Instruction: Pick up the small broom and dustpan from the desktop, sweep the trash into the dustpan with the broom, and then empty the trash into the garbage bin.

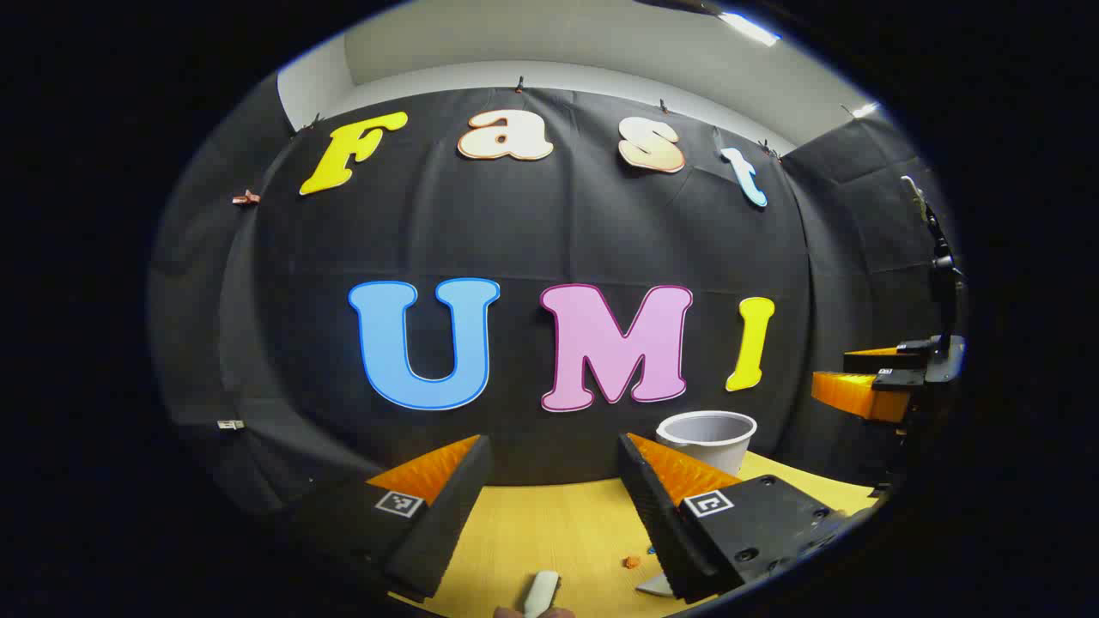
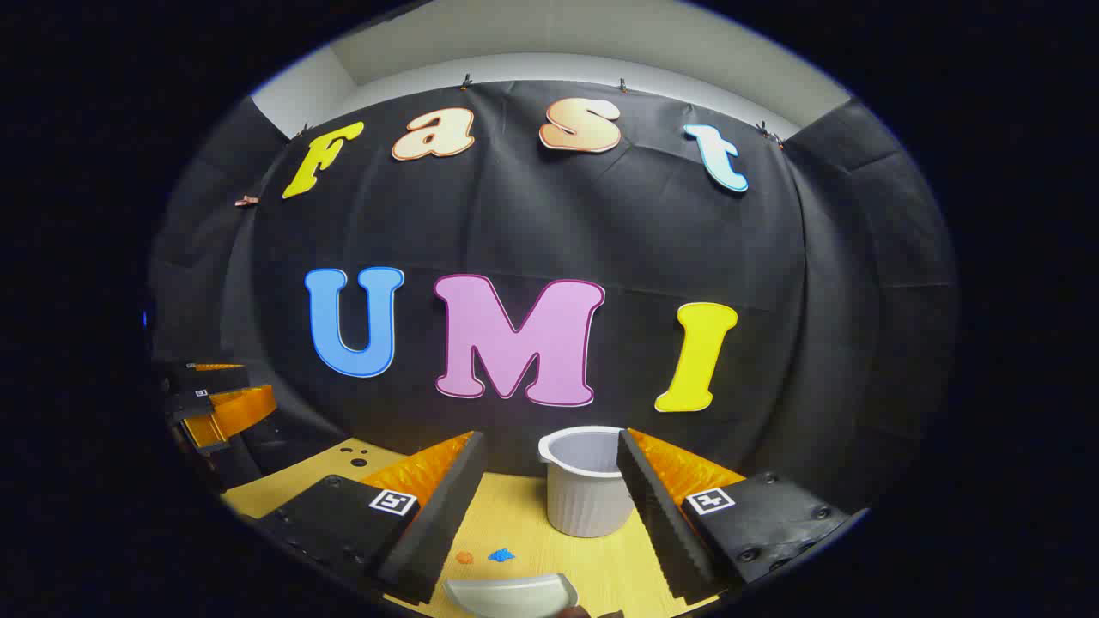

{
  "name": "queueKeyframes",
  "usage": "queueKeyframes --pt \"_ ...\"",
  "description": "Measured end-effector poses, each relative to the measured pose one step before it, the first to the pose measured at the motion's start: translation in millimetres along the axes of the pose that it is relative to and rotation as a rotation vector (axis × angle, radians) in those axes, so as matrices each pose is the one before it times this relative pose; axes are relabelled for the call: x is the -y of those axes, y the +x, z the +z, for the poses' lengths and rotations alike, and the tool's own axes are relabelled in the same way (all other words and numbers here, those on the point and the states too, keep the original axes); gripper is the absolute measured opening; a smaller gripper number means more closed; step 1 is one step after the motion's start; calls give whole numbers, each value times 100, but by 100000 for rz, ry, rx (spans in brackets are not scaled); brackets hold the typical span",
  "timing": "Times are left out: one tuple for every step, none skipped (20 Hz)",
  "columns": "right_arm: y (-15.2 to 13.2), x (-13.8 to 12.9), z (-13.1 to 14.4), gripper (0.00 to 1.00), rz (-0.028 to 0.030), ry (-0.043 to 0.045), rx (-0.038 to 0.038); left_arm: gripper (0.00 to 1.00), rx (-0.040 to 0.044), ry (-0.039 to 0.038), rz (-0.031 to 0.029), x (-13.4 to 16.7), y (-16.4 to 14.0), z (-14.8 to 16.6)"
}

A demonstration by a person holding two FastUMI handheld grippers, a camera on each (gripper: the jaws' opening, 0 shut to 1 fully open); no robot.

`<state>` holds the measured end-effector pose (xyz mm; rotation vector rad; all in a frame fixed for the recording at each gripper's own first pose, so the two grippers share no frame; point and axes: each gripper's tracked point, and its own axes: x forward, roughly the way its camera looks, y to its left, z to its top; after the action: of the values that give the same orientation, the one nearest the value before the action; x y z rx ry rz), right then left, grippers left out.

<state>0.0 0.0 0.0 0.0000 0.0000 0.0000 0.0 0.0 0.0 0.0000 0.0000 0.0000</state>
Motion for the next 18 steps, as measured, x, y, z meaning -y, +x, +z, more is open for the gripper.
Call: queueKeyframes --pt "105 95 -139 98 -152 390 -1074 94 -300 360 26 -116 70 -225" --pt "116 -34 -266 97 263 508 -1185 94 -405 -32 -262 -36 124 -217" --pt "33 116 -28 97 -307 87 -156 94 -312 -98 -304 -22 28 -29" --pt "-36 100 127 98 -493 -254 -162 94 -566 84 -10 -154 36 -190" --pt "-70 -15 35 98 -147 -342 -311 94 -407 251 266 -136 -159 -47" --pt "-23 24 -144 98 -202 -77 -513 94 -174 224 -26 -91 -11 -85" --pt "-11 -5 -137 98 266 149 -1104 94 -81 155 -131 -124 -49 67" --pt "-331 -1 -190 98 559 145 -1235 94 -271 348 -24 -86 -50 -142" --pt "-244 8 -283 97 515 -94 -1486 94 -147 299 -70 -51 -75 24" --pt "-211 -80 -292 97 703 -112 -1648 94 -104 407 -463 82 30 -178" --pt "-235 -65 -402 97 980 68 -1646 94 -2 594 -88 3 -150 77" --pt "-136 24 -502 98 832 -11 -2044 94 -364 693 -347 93 4 -226" --pt "-326 50 -564 98 793 -308 -2043 94 -148 469 -208 59 -171 -55" --pt "-427 91 -730 98 833 -294 -2395 94 -215 -26 -350 68 -125 -254" --pt "-371 88 -842 98 1311 -221 -3004 94 -466 -272 -344 153 -126 -155" --pt "-445 -15 -1287 98 1239 -59 -3949 94 -769 -359 -136 75 -9 -390" --pt "-321 -22 -1303 97 1381 6 -4140 94 -837 -371 -12 61 -45 -207" --pt "-479 18 -1544 98 1414 86 -4485 94 -663 -274 -107 60 -47 -360"
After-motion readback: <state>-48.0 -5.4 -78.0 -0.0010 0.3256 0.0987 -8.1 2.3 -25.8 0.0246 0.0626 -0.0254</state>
